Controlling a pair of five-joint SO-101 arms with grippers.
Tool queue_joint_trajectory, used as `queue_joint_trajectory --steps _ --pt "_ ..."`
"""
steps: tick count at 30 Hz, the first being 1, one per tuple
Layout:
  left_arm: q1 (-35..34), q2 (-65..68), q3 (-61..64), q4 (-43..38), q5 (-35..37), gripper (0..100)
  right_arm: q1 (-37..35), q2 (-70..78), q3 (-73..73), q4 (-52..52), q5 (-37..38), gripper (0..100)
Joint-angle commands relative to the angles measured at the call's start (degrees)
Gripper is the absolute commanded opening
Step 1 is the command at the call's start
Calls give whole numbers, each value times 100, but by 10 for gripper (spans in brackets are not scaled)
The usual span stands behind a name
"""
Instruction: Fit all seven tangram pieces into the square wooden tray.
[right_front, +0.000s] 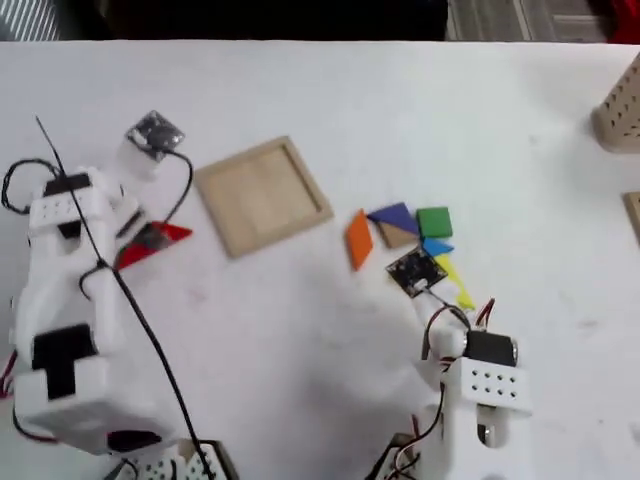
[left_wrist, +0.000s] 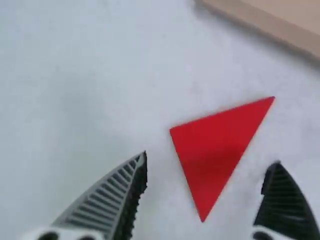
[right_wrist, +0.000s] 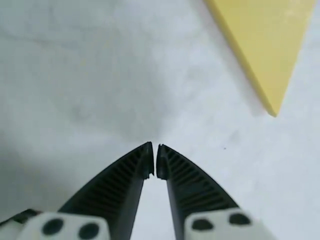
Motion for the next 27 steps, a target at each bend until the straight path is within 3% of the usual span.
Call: queue_joint_trajectory --steps 1,10,13,27 --pt "-66 1059 -1855 527 -88 354 -92 -84 -9 -75 -35 19" --pt "-171 2519 -3323 1468 -1002 320 -163 -84 -9 -75 -26 19" --pt "-303 2624 -3349 1741 -1424 309 -163 -84 -9 -75 -26 19" --pt "-215 2695 -2840 1758 -1662 309 -127 -84 0 -127 -53 19"
